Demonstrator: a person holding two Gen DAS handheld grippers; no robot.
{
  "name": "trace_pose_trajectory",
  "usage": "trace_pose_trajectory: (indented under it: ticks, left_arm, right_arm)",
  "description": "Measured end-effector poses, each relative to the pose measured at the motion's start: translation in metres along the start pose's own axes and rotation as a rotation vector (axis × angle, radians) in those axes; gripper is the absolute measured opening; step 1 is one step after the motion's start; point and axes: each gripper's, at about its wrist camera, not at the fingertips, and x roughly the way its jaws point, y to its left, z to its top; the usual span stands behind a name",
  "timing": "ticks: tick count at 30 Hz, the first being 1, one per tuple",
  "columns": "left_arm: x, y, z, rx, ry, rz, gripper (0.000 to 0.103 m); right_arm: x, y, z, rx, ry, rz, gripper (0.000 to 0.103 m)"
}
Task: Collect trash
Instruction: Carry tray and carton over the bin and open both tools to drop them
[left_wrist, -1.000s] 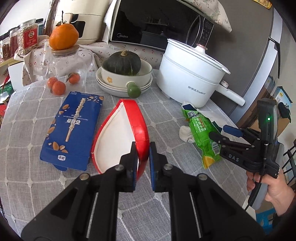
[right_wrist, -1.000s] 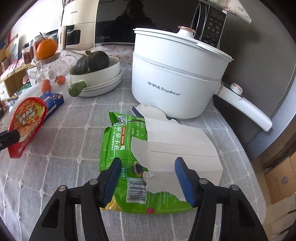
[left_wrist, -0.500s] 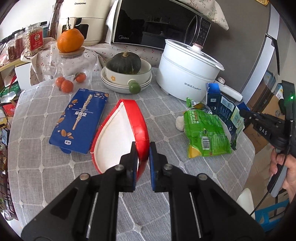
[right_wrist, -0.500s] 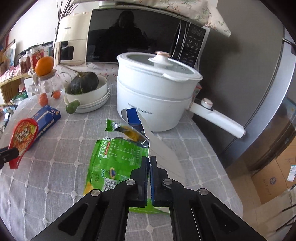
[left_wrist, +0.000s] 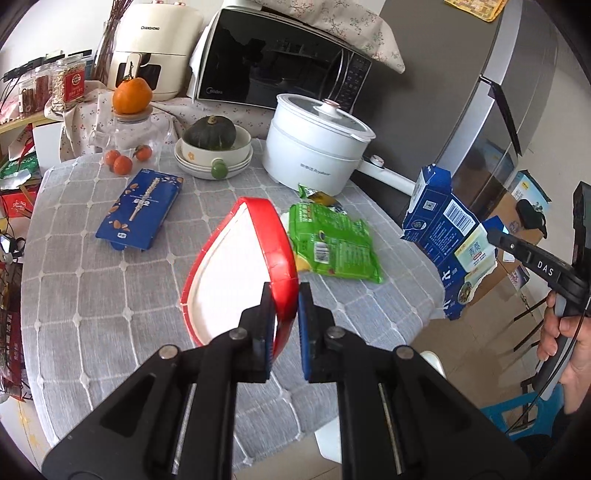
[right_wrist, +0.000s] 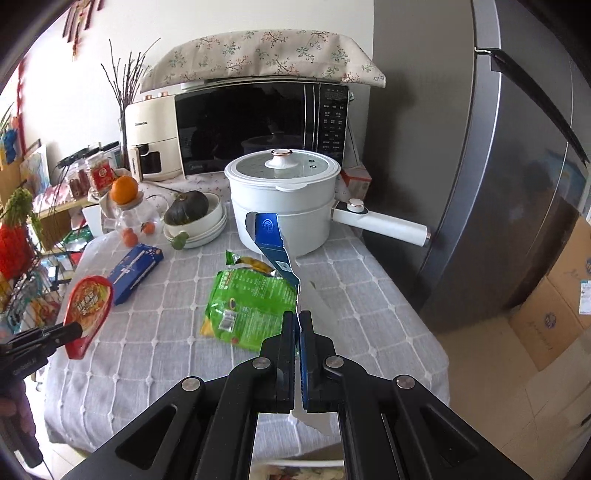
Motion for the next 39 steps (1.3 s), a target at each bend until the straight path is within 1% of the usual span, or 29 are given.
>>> trace_pose_trajectory:
  ticks: [5, 7, 10, 12, 14, 15, 17, 19, 21, 23, 26, 30, 33, 35, 36, 37, 38, 39]
  left_arm:
    - [-0.017, -0.025, -0.026, 0.032, 0.014, -0.035, 0.013]
    - [-0.019, -0.036, -0.036, 0.062, 0.034, -0.027, 0.013]
    - [-0.02, -0.052, -0.052, 0.095, 0.06, -0.055, 0.013]
    - [-0.017, -0.064, -0.062, 0.118, 0.084, -0.088, 0.013]
    - [-0.012, -0.082, -0.074, 0.164, 0.111, -0.121, 0.013]
    - [-0.008, -0.092, -0.081, 0.193, 0.132, -0.139, 0.013]
    - [0.002, -0.111, -0.097, 0.238, 0.189, -0.182, 0.013]
    - [0.012, -0.129, -0.112, 0.286, 0.233, -0.207, 0.013]
    - [0.021, -0.145, -0.123, 0.329, 0.264, -0.23, 0.013]
    - [0.028, -0.158, -0.132, 0.362, 0.294, -0.248, 0.013]
    - [0.041, -0.175, -0.146, 0.403, 0.339, -0.253, 0.013]
    - [0.06, -0.187, -0.16, 0.439, 0.385, -0.246, 0.013]
    - [0.07, -0.193, -0.17, 0.479, 0.401, -0.238, 0.013]
    - [0.078, -0.195, -0.175, 0.489, 0.443, -0.254, 0.013]
    - [0.081, -0.195, -0.177, 0.499, 0.468, -0.247, 0.017]
    - [0.082, -0.196, -0.178, 0.509, 0.473, -0.231, 0.021]
    - [0.081, -0.195, -0.178, 0.514, 0.469, -0.212, 0.036]
    - [0.078, -0.194, -0.176, 0.511, 0.461, -0.197, 0.053]
  right_arm:
    - [-0.039, -0.008, -0.031, 0.021, 0.007, 0.041, 0.002]
    - [-0.053, -0.013, -0.044, 0.032, 0.005, 0.06, 0.002]
    - [-0.069, -0.019, -0.064, 0.047, 0.016, 0.068, 0.002]
    - [-0.075, -0.024, -0.079, 0.057, 0.037, 0.069, 0.002]
    - [-0.078, -0.03, -0.097, 0.063, 0.053, 0.068, 0.002]
    - [-0.078, -0.034, -0.108, 0.065, 0.074, 0.069, 0.002]
    - [-0.067, -0.039, -0.123, 0.082, 0.185, 0.054, 0.003]
    - [-0.061, -0.049, -0.132, 0.112, 0.229, 0.085, 0.003]
    - [-0.058, -0.058, -0.14, 0.132, 0.256, 0.073, 0.003]
    - [-0.058, -0.066, -0.151, 0.151, 0.282, 0.079, 0.003]
    - [-0.057, -0.078, -0.164, 0.171, 0.319, 0.073, 0.003]
    - [-0.053, -0.093, -0.178, 0.214, 0.366, 0.071, 0.003]
    - [-0.052, -0.101, -0.185, 0.23, 0.38, 0.063, 0.003]
    - [-0.052, -0.105, -0.188, 0.238, 0.385, 0.057, 0.003]
    - [-0.053, -0.107, -0.189, 0.24, 0.387, 0.055, 0.003]
    - [-0.053, -0.108, -0.19, 0.241, 0.388, 0.054, 0.003]
    - [-0.053, -0.11, -0.19, 0.243, 0.388, 0.053, 0.003]
    - [-0.054, -0.111, -0.191, 0.246, 0.39, 0.053, 0.003]
